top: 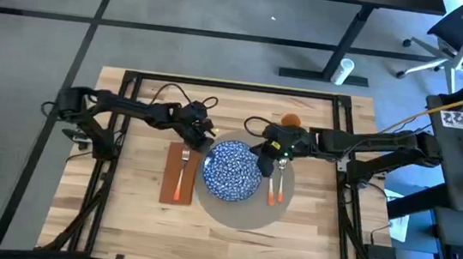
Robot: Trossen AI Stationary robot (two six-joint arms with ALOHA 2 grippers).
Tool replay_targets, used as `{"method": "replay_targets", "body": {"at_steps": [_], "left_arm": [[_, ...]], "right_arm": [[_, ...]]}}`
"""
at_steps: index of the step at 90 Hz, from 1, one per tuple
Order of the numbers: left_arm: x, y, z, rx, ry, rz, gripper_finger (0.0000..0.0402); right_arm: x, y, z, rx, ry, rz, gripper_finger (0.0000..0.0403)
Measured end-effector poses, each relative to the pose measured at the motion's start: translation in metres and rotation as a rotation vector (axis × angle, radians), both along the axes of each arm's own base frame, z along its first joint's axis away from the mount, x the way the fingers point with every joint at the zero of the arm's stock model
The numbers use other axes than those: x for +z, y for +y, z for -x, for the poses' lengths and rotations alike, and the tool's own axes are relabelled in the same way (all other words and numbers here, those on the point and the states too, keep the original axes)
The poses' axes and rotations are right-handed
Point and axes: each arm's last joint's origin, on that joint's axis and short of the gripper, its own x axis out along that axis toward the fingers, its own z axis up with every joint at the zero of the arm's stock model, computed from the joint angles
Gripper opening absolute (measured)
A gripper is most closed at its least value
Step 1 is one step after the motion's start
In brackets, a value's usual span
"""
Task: Set table place
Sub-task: Put the blue plate on the gray mat
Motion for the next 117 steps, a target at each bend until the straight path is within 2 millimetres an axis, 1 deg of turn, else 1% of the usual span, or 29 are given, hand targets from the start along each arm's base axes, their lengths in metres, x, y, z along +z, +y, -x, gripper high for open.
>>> {"method": "replay_targets", "body": {"at_steps": [17, 32, 57, 87, 103, 117], "left_arm": [[-0.004, 0.004, -0.010, 0.009, 0.011, -0.018, 0.0000], [-0.010, -0.001, -0.014, -0.005, 0.033, -0.012, 0.0000], [-0.012, -0.010, -0.015, -0.029, 0.057, -0.006, 0.0000], [-0.013, -0.010, -0.015, 0.019, 0.070, -0.073, 0.0000], [-0.013, -0.009, -0.015, 0.027, 0.070, -0.082, 0.0000], [-0.012, -0.013, -0.017, 0.030, 0.065, -0.073, 0.0000]], "right_arm": [[0.000, 0.000, 0.000, 0.001, -0.001, 0.000, 0.0001], [0.000, 0.000, 0.000, 0.000, -0.001, -0.001, 0.0001], [0.000, 0.000, 0.000, 0.000, 0.001, -0.001, 0.0001], [0.000, 0.000, 0.000, 0.001, 0.003, -0.001, 0.0001], [0.000, 0.000, 0.000, 0.007, 0.004, -0.006, 0.0001], [0.000, 0.000, 0.000, 0.010, 0.005, -0.008, 0.0001]]}}
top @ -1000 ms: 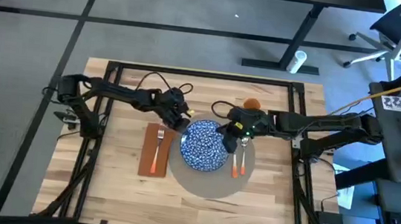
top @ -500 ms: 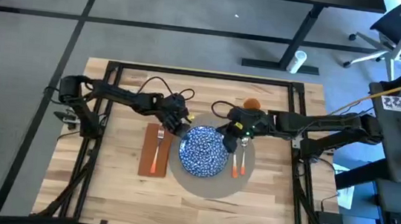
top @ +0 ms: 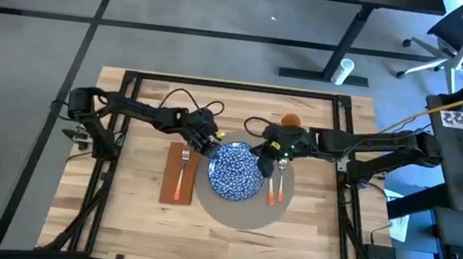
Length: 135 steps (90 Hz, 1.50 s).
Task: Set table place
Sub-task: Put the blue plate on the gray mat
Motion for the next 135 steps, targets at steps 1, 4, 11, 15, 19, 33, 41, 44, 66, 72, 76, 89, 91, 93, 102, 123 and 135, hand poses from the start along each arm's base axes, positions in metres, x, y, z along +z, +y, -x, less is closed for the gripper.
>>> {"method": "replay_targets", "body": {"at_steps": [1, 4, 11, 15, 19, 33, 41, 44, 66, 72, 76, 89, 91, 93, 102, 123, 135], "left_arm": [[0.000, 0.000, 0.000, 0.000, -0.002, 0.000, 0.0000], [0.001, -0.001, -0.001, 0.000, -0.006, 0.002, 0.0000], [0.002, -0.003, -0.002, 0.000, -0.021, 0.009, 0.0000], [0.002, -0.004, -0.003, 0.003, -0.022, 0.015, 0.0000], [0.002, -0.004, -0.003, 0.003, -0.022, 0.018, 0.0000], [0.000, -0.005, -0.004, 0.000, -0.016, 0.013, 0.0000], [-0.005, -0.007, -0.005, -0.009, -0.003, 0.013, 0.0000], [-0.007, -0.007, -0.006, -0.013, -0.010, 0.013, 0.0000], [-0.014, -0.009, -0.010, -0.022, -0.006, 0.018, 0.0000], [-0.014, -0.008, -0.010, -0.021, -0.007, 0.010, 0.0000], [-0.014, -0.007, -0.009, -0.021, -0.009, 0.003, 0.0001], [-0.014, -0.004, -0.009, -0.003, -0.006, 0.005, 0.0017], [-0.014, -0.004, -0.009, 0.000, -0.003, 0.004, 0.0021], [-0.014, -0.004, -0.008, 0.001, -0.001, 0.004, 0.0024], [-0.014, -0.004, -0.008, 0.005, 0.000, 0.008, 0.0041], [-0.014, -0.004, -0.008, 0.010, 0.003, 0.014, 0.0084], [-0.014, -0.004, -0.008, 0.010, 0.003, 0.014, 0.0105]], "right_arm": [[0.000, 0.000, 0.000, 0.000, 0.000, 0.000, 0.0001], [0.000, 0.000, 0.000, 0.000, 0.000, 0.000, 0.0001], [0.000, 0.000, 0.000, 0.001, 0.000, 0.000, 0.0001], [0.000, 0.000, 0.000, 0.005, 0.000, -0.003, 0.0001], [0.000, 0.000, 0.000, 0.006, 0.000, -0.004, 0.0001], [0.000, 0.000, 0.000, 0.006, 0.000, -0.005, 0.0001], [0.000, 0.000, 0.000, 0.006, 0.001, -0.005, 0.0001], [0.000, 0.000, 0.000, 0.006, 0.000, -0.005, 0.0001], [0.000, 0.000, 0.000, 0.011, 0.003, -0.008, 0.0001], [0.000, 0.000, 0.000, 0.011, 0.002, -0.008, 0.0001], [0.000, 0.000, 0.000, 0.011, 0.004, -0.008, 0.0001], [0.000, 0.000, 0.000, 0.011, 0.005, -0.008, 0.0001], [0.000, 0.000, 0.000, 0.011, 0.005, -0.008, 0.0001], [0.000, 0.000, 0.000, 0.011, 0.006, -0.008, 0.0001], [-0.001, 0.000, 0.001, 0.011, 0.008, -0.008, 0.0001], [-0.001, 0.000, 0.001, 0.011, 0.015, -0.008, 0.0001], [-0.001, 0.000, 0.001, 0.011, 0.015, -0.008, 0.0001]]}}
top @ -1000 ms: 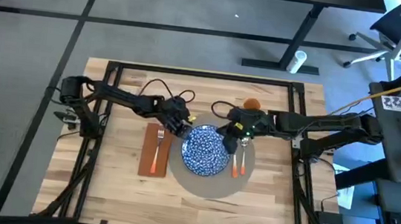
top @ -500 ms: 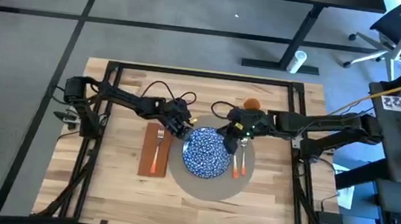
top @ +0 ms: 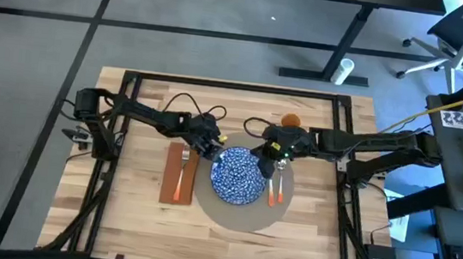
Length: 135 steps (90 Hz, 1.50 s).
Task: Set table place
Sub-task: Put the blue plate on the gray mat
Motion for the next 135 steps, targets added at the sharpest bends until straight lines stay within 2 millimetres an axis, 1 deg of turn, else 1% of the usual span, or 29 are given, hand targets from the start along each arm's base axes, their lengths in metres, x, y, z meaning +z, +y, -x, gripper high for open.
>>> {"method": "replay_targets", "body": {"at_steps": [34, 54, 135], "left_arm": [[-0.0002, -0.0001, 0.0002, -0.002, 0.002, -0.001, 0.0145], [0.0002, -0.0024, 0.0003, -0.036, -0.002, 0.049, 0.0161], [0.0038, -0.0061, 0.0012, -0.119, -0.025, 0.153, 0.0162]], "right_arm": [[-0.0001, 0.0000, -0.0001, 0.000, 0.000, 0.000, 0.0001], [0.0000, 0.0000, 0.0000, 0.001, 0.000, 0.000, 0.0001], [-0.0005, 0.0000, 0.0003, 0.013, 0.007, 0.016, 0.0001]]}}
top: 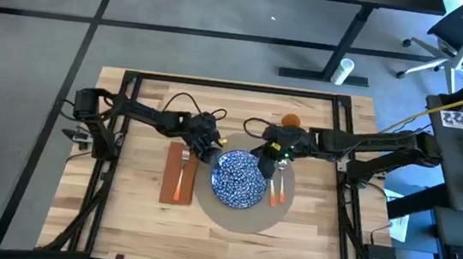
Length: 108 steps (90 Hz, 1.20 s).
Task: Set table place
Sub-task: Put the blue plate on the gray mat
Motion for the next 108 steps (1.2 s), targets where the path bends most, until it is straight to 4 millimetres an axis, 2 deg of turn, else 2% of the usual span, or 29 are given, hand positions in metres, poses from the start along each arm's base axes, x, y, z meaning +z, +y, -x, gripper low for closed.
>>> {"method": "replay_targets", "body": {"at_steps": [30, 76, 94, 108], "left_arm": [[0.000, 0.001, 0.000, 0.030, 0.010, 0.004, 0.0162], [0.001, -0.001, 0.001, -0.034, 0.006, 0.075, 0.0162], [-0.009, -0.001, 0.010, -0.003, 0.134, -0.007, 0.0164], [-0.010, -0.001, 0.013, 0.010, 0.173, 0.011, 0.0185]], "right_arm": [[0.000, 0.000, 0.000, 0.002, 0.000, 0.002, 0.0001], [0.000, 0.000, 0.000, 0.002, 0.000, 0.002, 0.0001], [0.000, 0.000, 0.000, 0.003, 0.001, 0.004, 0.0001], [0.000, 0.000, 0.000, 0.004, 0.001, 0.005, 0.0001]]}}
